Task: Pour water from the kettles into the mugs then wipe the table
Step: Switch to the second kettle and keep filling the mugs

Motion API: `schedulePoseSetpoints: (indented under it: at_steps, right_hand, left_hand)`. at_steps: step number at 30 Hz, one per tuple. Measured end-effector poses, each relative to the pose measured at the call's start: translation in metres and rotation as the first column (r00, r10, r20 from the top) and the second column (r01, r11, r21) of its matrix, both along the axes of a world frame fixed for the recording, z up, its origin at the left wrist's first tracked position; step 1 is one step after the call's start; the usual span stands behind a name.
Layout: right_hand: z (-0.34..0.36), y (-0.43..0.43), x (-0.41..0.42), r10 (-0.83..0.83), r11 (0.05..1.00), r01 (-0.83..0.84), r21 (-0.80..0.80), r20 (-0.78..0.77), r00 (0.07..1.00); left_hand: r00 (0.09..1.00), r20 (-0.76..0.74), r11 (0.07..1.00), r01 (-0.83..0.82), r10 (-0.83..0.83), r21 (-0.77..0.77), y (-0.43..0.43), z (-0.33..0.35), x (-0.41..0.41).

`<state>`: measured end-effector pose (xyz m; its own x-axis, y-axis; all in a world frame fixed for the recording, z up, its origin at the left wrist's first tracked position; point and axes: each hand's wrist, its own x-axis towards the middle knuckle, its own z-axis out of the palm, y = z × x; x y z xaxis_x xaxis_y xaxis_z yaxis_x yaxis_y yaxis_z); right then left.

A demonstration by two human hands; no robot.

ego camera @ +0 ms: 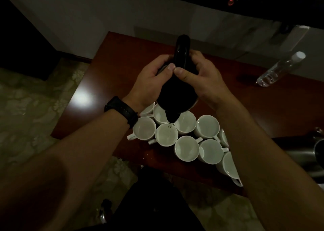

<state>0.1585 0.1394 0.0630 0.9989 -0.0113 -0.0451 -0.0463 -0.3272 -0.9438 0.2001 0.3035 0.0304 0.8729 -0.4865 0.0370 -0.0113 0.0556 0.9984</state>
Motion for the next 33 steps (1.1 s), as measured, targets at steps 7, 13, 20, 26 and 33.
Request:
schedulePoseSetpoints:
  at_steps: [7,13,20,26,33]
  right_hand:
    - [-0.0026,-0.0020,0.0000,0.000,1.000,0.001,0.022,-0.011,1.000]
    - [-0.0020,-0.0020,-0.0020,0.002,0.999,-0.001,0.049,-0.018,1.000]
    - [-0.0026,-0.0034,-0.0034,0.000,1.000,0.000,0.029,0.001,1.000]
    - [-0.0014,-0.0033,-0.0039,0.005,0.999,-0.005,0.039,0.011,1.000]
    - [-0.0025,-0.0019,-0.0028,0.006,0.999,-0.007,0.045,0.017,1.000]
  left_hand:
    - [1.000,0.004,1.000,0.007,-0.007,-0.001,-0.0013,-0.0027,0.0012]
    - [1.000,0.004,0.999,0.019,-0.019,-0.029,-0.0008,-0.0045,0.0015]
    - [1.000,0.004,1.000,0.011,-0.011,-0.022,-0.0022,-0.0049,0.0010]
    - [1.000,0.018,1.000,0.020,-0.020,-0.024,-0.0017,-0.0043,0.0001]
    - [1.000,0.025,1.000,0.010,-0.009,-0.030,-0.0001,-0.0034,-0.0005]
